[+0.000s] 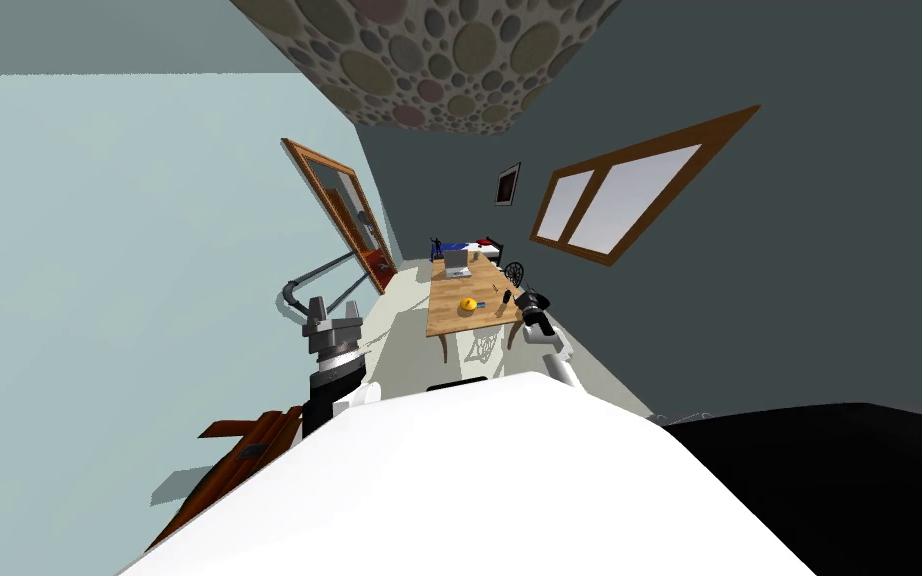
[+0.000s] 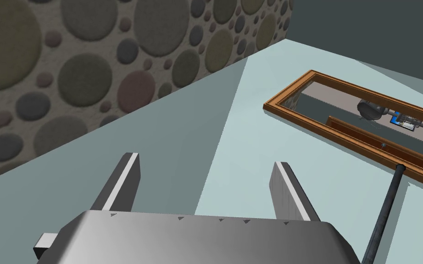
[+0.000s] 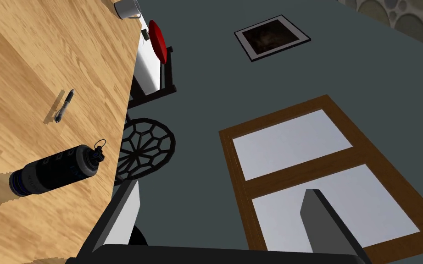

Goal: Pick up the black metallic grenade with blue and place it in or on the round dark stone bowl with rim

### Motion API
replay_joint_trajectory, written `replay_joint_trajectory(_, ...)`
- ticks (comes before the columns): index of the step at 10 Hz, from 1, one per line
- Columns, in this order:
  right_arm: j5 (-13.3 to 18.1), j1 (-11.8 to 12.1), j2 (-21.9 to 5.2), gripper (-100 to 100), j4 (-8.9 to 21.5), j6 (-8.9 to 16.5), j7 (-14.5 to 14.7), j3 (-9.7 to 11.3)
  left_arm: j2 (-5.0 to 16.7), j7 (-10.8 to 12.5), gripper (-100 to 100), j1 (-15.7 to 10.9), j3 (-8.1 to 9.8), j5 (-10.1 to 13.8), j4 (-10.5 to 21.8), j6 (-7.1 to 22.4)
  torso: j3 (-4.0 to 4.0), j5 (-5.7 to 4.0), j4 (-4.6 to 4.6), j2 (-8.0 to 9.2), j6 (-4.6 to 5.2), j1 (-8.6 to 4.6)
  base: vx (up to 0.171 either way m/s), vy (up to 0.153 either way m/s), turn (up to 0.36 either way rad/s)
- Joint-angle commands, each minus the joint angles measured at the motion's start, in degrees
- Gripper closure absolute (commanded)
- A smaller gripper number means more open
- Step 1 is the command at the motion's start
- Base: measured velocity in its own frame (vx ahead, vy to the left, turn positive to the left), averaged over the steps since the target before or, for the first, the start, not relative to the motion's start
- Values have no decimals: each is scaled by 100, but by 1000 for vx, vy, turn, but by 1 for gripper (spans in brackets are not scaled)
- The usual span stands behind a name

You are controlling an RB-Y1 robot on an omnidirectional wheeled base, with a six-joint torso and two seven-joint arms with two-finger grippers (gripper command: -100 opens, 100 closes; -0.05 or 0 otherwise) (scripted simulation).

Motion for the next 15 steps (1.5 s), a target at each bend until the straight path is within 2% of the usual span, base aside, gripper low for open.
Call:
replay_joint_trajectory(1,-7,-286,-67,-100,286,286,-286,-155,0,0,0,0,0,0,0,0,0,0,0,0,0,0,-18,80,-47)
replay_joint_trajectory(2,-7,-286,-67,-100,419,290,-371,-155,0,0,0,0,0,0,0,0,-3,0,-1,-6,-1,1,-13,67,-26)
replay_joint_trajectory(3,-13,-524,-118,-100,587,548,-581,-293,0,0,0,0,0,0,0,0,-5,-1,-2,-8,-1,-4,-15,68,-46)
replay_joint_trajectory(4,-13,-525,-118,-100,749,552,-659,-293,0,0,0,0,0,0,0,0,-6,-1,-2,-10,-1,-4,-9,57,-25)
replay_joint_trajectory(5,-22,-765,-167,-100,911,816,-860,-435,0,0,0,0,0,0,0,0,-6,-2,-3,-11,0,-8,-15,59,-40)
replay_joint_trajectory(6,-22,-765,-167,-100,1076,816,-948,-435,0,0,0,0,0,0,0,0,-6,-2,-2,-10,-1,-7,-11,57,-16)
replay_joint_trajectory(7,-22,-765,-167,-100,1076,816,-948,-435,0,0,0,0,0,0,0,0,-6,-2,-2,-10,0,-8,-7,29,1)
replay_joint_trajectory(8,-32,-1004,-215,-100,1280,1080,-1195,-580,1,0,0,0,0,0,0,0,-6,-3,-2,-11,-1,-17,-6,40,-21)
replay_joint_trajectory(9,-32,-1004,-215,-100,1405,1080,-1236,-580,0,0,0,0,0,0,0,0,-7,-4,-3,-13,0,-16,-6,40,-25)
replay_joint_trajectory(10,-44,-1242,-262,-100,1646,1281,-1467,-727,0,0,0,0,0,0,0,0,-7,-4,-3,-12,0,-16,-3,48,-27)
replay_joint_trajectory(11,-44,-1242,-262,-100,1733,1344,-1524,-727,0,0,0,0,0,0,0,0,-8,-3,-3,-15,-1,-12,-1,42,-8)
replay_joint_trajectory(12,-57,-1478,-306,-100,1948,1565,-1731,-877,0,0,0,0,0,0,0,0,-8,-3,-3,-14,0,-14,3,40,-15)
replay_joint_trajectory(13,-57,-1478,-306,-100,2059,1605,-1810,-877,0,0,0,1,0,0,0,0,-9,-3,-3,-16,0,-15,7,26,-11)
replay_joint_trajectory(14,-72,-1710,-348,-100,2292,1824,-2029,-1028,1,0,0,1,1,0,0,0,-10,-5,-4,-17,0,-21,14,19,-12)
replay_joint_trajectory(15,-72,-1710,-348,-100,2382,1864,-2093,-1028,1,0,0,1,1,0,0,0,-11,-5,-4,-20,-1,-22,13,14,-3)
